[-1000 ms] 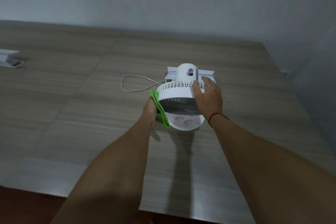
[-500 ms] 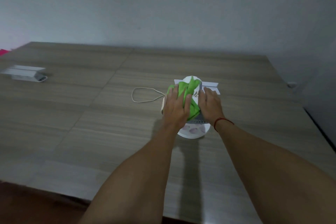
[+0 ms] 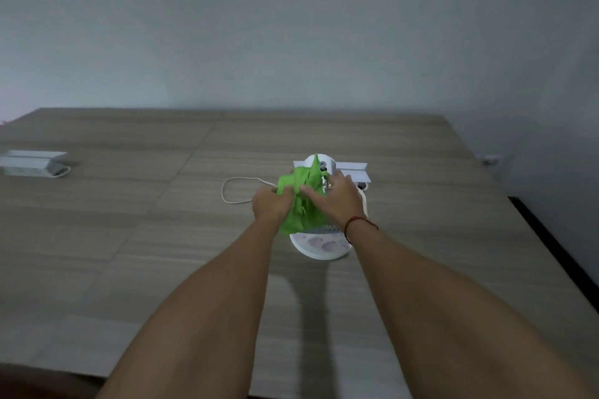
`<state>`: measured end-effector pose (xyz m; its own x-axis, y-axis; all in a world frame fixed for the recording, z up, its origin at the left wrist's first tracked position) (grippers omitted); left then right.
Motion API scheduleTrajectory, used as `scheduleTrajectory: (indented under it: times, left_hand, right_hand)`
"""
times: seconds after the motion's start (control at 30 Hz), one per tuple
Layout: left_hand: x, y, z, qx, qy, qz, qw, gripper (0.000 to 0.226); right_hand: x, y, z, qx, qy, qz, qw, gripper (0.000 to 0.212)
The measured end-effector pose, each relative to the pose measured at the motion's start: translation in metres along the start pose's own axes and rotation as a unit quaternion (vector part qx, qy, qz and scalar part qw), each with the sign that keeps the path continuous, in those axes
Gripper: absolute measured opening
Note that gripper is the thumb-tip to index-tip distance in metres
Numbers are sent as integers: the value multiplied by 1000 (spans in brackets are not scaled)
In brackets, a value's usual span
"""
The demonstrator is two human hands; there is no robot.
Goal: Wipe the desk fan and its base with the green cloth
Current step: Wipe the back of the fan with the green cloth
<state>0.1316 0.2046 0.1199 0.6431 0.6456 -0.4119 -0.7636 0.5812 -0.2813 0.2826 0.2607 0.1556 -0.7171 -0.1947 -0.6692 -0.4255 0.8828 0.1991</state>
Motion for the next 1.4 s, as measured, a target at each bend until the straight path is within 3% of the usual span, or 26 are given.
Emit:
scheduleTrajectory:
  times: [0.13,0.27,0.37,0.43,0.53,0.63,0.7,0.8,0.87,0.93,1.1,1.2,1.3,1.4]
  left_hand:
    - [1,4,-3,-35,-48,-54,997,23]
    - [3,-1,8,6,-77,-71,994,20]
    - [5,-8,29,59,-75,-61,994,10]
    - [8,-12,40,85,-59,-62,993,17]
    - [9,-18,43,118,14,-49,992,27]
    - [1,-11,26,109,32,-6,994,28]
    - [-4,-3,14,95,54,19,994,32]
    - [5,1,5,87,72,-32,993,39]
    - [15,0,5,112,65,-76,989,43]
    - [21,4,2,128,57,-87,986,53]
    - [23,4,3,160,79,-83,980,41]
    - [23,8,2,165,76,-81,980,36]
    - [24,9,-1,166,75,-82,980,39]
    - [26,9,-2,152,66,-70,984,38]
  right_hand:
    - [0,0,-6,-28,25,41,998,26]
    - [-6,-3,-12,-21,35,77,996,19]
    - [-16,-6,-15,-7,76,121,990,25]
    - [-22,-7,-11,9,93,138,986,27]
    - [-25,-8,5,43,6,129,991,27]
    - [-29,-11,22,91,-77,141,983,47]
    - [-28,-9,18,48,-109,149,982,54]
    - [-1,-3,5,-75,-142,52,986,61]
    - [18,-1,7,-99,-156,-14,983,61]
    - [21,3,12,-98,-151,-8,984,57]
    - [8,11,31,-60,6,82,995,44]
    - [-2,4,67,80,153,180,968,37]
    - [5,-5,101,217,222,170,935,41]
    - [10,-5,86,153,235,187,941,58]
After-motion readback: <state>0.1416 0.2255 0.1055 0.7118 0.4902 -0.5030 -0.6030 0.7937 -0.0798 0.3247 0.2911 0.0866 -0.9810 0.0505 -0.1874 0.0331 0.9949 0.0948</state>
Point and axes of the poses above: each hand's wrist, its own y-axis towards the middle knuckle, its own x-axis out of the palm, z = x × y, the point moved 6 cm from there along y, towards the middle knuckle, and after that the axes turned 9 degrees about -x, right-handed, at the moved point
